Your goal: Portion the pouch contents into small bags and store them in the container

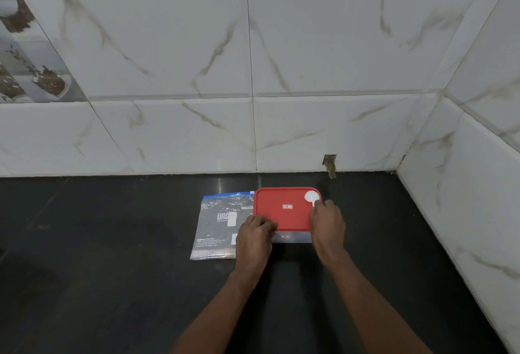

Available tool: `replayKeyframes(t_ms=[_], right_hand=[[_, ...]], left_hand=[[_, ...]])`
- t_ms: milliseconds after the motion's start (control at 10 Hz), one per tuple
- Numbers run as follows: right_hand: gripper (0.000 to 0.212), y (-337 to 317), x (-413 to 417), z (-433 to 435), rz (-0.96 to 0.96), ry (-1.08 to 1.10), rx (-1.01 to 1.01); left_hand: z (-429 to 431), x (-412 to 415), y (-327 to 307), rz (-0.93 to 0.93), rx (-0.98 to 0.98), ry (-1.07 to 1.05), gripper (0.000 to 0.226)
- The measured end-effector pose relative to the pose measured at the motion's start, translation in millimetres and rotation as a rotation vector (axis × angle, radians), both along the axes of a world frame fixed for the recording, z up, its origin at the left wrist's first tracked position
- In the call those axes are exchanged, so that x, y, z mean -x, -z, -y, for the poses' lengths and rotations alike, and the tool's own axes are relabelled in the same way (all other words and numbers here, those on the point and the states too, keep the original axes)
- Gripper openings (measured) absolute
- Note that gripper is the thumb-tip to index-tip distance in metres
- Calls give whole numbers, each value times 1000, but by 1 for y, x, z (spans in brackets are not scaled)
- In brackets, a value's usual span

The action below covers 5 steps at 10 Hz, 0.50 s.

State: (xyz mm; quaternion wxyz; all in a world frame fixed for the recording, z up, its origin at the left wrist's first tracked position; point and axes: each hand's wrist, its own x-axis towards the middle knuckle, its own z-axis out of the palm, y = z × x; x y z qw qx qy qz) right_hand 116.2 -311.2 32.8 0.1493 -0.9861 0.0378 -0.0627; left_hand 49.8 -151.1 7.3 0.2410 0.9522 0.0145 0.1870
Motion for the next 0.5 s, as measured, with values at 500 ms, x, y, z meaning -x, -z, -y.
replayKeyframes(t_ms=[500], right_hand=[[21,-2,21,17,170,30,-181]], left_hand=[[-17,32,13,205,169,-13,29]])
